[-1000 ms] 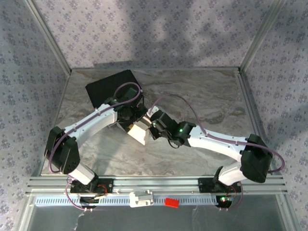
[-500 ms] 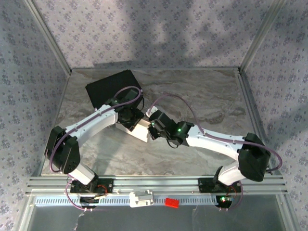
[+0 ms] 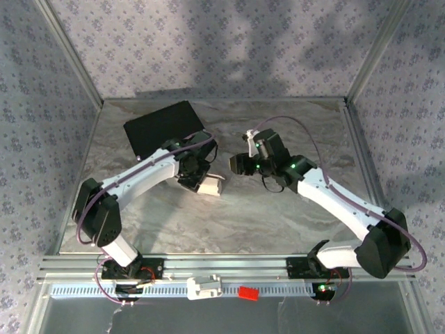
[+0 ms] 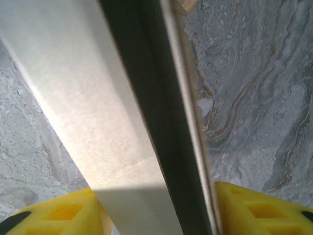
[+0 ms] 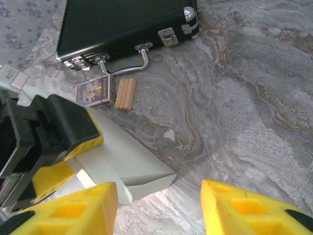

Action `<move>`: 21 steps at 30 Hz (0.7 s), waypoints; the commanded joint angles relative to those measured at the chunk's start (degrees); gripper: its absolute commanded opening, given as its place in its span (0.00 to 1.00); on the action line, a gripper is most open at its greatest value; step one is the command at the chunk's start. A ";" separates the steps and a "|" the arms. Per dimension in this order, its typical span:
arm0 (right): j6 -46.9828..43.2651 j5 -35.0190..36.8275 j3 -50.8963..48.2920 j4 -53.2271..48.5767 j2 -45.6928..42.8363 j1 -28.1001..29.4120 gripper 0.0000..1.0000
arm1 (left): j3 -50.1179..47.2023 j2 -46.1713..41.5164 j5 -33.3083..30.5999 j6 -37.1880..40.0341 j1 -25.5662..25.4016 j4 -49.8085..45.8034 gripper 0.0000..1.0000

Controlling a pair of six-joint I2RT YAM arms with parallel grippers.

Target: Fold the paper box

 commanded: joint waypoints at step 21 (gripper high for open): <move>-21.69 -3.42 4.62 -1.78 10.70 1.16 0.46 | 13.66 11.90 1.13 -12.32 3.22 -14.30 0.45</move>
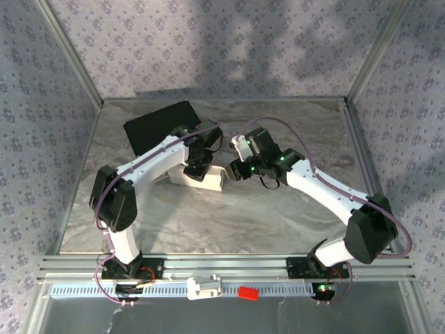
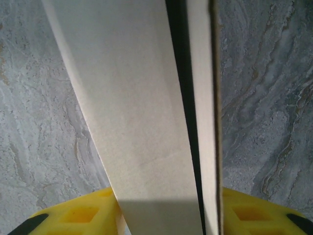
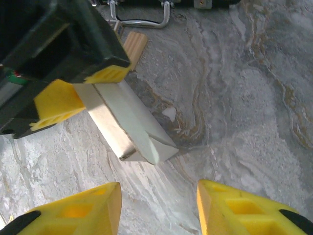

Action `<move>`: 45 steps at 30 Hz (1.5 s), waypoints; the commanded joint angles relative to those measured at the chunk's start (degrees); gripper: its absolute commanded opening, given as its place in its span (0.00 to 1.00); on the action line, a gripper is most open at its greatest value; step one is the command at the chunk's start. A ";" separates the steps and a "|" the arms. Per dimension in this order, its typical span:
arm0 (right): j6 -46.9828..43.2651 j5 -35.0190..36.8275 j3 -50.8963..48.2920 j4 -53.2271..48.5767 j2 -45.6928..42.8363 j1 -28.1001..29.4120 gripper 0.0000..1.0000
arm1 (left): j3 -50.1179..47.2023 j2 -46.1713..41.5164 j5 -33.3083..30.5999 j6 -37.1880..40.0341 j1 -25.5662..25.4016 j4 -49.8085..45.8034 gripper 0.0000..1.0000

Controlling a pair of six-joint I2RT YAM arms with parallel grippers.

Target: Fold the paper box

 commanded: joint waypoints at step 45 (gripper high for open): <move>68.55 -9.90 -5.46 3.63 0.89 -12.32 0.76 | 2.72 6.34 9.53 -6.29 5.07 -3.35 0.36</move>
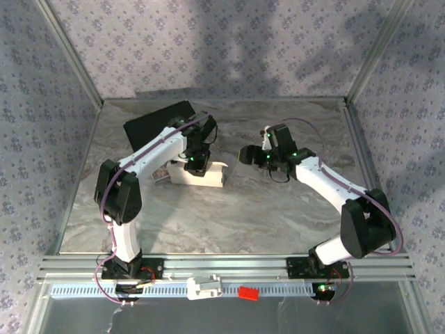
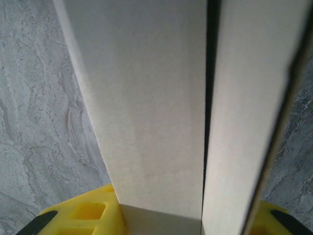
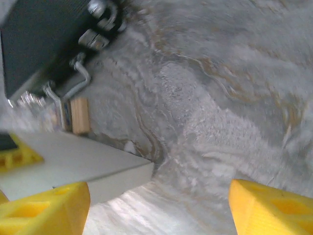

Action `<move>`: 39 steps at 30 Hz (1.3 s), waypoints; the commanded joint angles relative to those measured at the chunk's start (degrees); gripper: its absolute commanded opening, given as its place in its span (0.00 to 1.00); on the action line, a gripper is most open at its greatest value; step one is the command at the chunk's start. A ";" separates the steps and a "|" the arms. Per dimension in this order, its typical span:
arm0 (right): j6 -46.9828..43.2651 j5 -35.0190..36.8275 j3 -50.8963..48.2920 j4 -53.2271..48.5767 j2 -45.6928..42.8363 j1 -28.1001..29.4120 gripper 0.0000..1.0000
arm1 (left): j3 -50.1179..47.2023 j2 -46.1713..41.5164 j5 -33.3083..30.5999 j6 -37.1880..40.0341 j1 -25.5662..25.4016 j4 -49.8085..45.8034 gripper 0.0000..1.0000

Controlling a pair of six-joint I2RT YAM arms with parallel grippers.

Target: Fold the paper box

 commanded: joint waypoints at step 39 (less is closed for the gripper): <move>85.85 -24.56 -0.23 14.73 17.92 0.86 0.38 | -11.96 -5.60 5.49 6.82 3.19 12.57 0.67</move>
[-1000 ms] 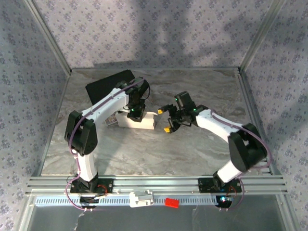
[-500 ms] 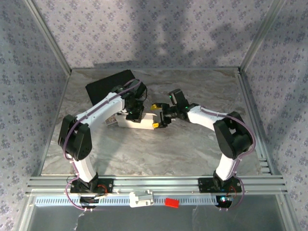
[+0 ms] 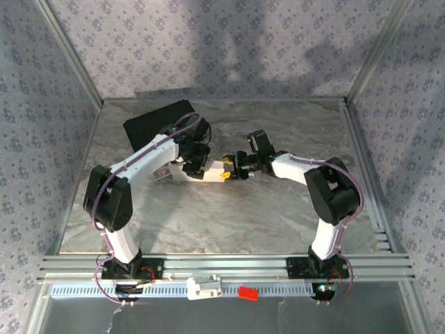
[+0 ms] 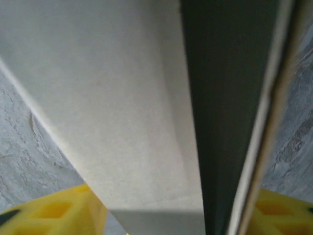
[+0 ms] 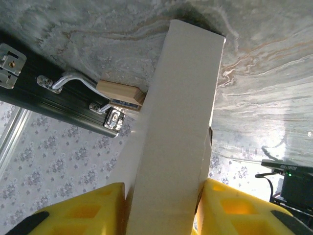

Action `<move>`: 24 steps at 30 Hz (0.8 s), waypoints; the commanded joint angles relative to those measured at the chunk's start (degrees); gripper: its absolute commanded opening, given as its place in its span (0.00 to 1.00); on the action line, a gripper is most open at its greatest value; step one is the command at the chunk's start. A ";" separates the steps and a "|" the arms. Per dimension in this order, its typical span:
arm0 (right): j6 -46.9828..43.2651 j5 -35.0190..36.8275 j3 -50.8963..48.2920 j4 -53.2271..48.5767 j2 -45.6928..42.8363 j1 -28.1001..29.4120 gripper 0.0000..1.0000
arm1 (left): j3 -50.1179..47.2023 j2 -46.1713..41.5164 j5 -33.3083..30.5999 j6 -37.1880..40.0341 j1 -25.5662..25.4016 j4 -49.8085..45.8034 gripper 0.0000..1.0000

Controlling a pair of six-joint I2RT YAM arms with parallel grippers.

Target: Fold the paper box

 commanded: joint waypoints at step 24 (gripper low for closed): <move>-8.33 -5.09 -0.86 -24.82 -5.41 -10.99 0.34 | 0.86 4.00 2.47 5.79 5.39 0.44 0.69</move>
